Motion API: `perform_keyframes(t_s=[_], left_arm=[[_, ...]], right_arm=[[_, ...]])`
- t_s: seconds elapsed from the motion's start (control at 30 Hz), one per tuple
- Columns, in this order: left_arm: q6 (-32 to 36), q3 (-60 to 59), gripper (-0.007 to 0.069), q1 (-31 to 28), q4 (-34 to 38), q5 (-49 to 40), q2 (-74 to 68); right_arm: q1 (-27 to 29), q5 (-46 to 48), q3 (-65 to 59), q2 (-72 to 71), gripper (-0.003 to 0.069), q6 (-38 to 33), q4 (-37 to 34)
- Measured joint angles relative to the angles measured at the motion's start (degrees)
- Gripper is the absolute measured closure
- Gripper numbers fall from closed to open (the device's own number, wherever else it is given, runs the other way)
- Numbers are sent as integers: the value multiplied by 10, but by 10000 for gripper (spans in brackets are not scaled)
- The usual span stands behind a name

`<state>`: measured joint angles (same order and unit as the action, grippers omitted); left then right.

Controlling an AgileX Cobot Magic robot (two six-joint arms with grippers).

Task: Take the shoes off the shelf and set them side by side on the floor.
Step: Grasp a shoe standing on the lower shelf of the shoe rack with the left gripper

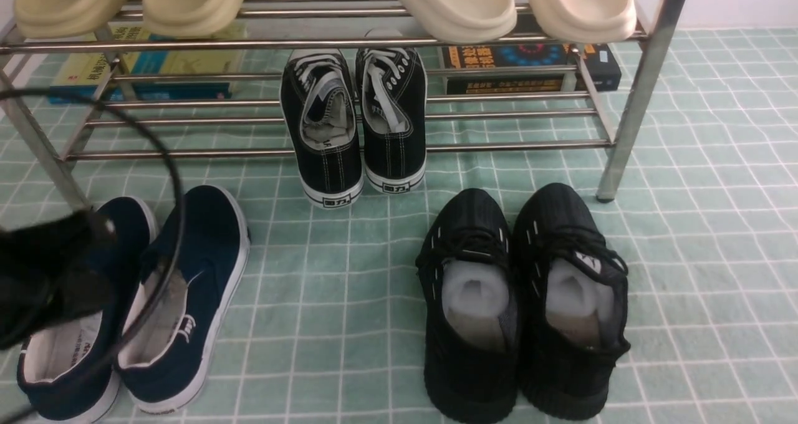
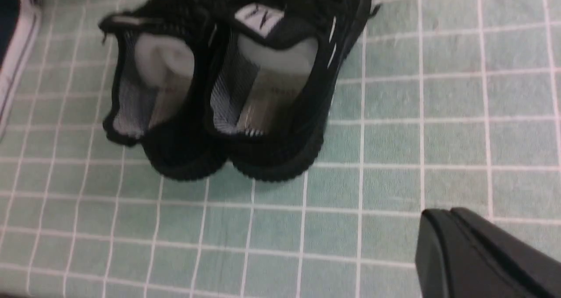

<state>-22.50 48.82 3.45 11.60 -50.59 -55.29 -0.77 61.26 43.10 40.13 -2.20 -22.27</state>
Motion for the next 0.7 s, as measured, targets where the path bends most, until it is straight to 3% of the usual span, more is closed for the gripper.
perform_keyframes(t_s=[0.2,0.4,0.53,0.7], left_arm=[[96,150,379,0,32,-28,-189],[114,226,290,19,61,-46,-279],[83,270,273,68,47,-32,-323],[-30,305,270,139,-12,48,-371]], right_arm=[[-9,33,29,63,669,-31,0],[-10,33,29,75,666,-33,0],[-10,26,29,78,664,-33,-4],[-10,23,29,79,659,-33,-5]])
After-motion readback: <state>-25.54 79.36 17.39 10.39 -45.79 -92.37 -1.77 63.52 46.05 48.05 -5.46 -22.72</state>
